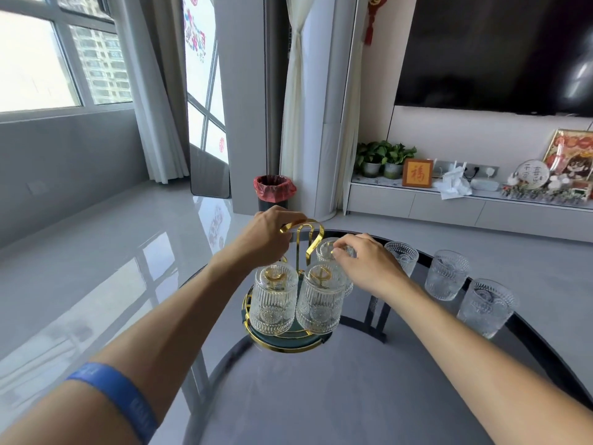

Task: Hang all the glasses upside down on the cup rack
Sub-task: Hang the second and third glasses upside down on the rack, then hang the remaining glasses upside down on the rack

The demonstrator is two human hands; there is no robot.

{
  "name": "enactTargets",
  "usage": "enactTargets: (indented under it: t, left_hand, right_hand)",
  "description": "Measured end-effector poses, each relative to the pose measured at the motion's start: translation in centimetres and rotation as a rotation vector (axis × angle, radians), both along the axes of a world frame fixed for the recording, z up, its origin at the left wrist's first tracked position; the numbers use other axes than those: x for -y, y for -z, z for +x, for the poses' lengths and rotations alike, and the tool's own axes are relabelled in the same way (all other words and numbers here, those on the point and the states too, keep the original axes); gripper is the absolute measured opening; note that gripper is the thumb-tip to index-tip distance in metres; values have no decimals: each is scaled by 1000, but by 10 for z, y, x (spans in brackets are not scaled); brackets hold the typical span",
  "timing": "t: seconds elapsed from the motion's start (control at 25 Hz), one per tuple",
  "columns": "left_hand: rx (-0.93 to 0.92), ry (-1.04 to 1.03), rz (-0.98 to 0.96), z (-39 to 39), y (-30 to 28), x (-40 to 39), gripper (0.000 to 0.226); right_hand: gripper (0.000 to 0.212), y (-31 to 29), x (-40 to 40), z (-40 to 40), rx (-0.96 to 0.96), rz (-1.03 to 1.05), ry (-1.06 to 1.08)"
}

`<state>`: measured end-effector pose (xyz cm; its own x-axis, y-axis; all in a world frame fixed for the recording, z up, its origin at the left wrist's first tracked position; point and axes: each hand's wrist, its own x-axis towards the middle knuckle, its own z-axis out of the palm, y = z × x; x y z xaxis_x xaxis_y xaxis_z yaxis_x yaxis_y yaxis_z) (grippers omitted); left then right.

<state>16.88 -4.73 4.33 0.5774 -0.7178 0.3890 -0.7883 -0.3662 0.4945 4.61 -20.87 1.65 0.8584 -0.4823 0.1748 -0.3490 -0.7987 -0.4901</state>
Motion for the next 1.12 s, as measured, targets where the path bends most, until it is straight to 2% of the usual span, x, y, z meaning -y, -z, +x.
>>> enactTargets:
  t: [0.08, 0.2, 0.32, 0.4, 0.6, 0.76, 0.88, 1.04, 1.12]
  left_hand:
    - [-26, -81, 15, -9, 4, 1, 45]
    - [188, -284, 68, -41, 19, 5, 54]
    - [335, -122, -65, -106, 32, 21, 61]
    - [356, 31, -36, -144, 46, 42, 66]
    - [262, 81, 163, -185, 83, 99, 80]
    - [181, 54, 284, -194, 115, 136, 86]
    - [115, 68, 286, -191, 132, 153, 87]
    - [89, 86, 271, -180, 147, 160, 88]
    - [85, 95, 268, -172, 152, 160, 89]
  right_hand:
    - [33, 0, -1, -9, 8, 18, -12]
    - [42, 4, 0, -29, 43, 50, -22]
    - [45, 18, 12, -56, 55, 50, 44]
    - [46, 27, 25, -77, 39, 72, 114]
    - [53, 46, 77, -141, 43, 137, 268]
    - [71, 61, 123, -179, 110, 143, 429]
    - [89, 73, 149, -181, 198, 109, 515]
    - [110, 92, 177, -161, 321, 404, 580]
    - [112, 103, 184, -151, 342, 514, 579]
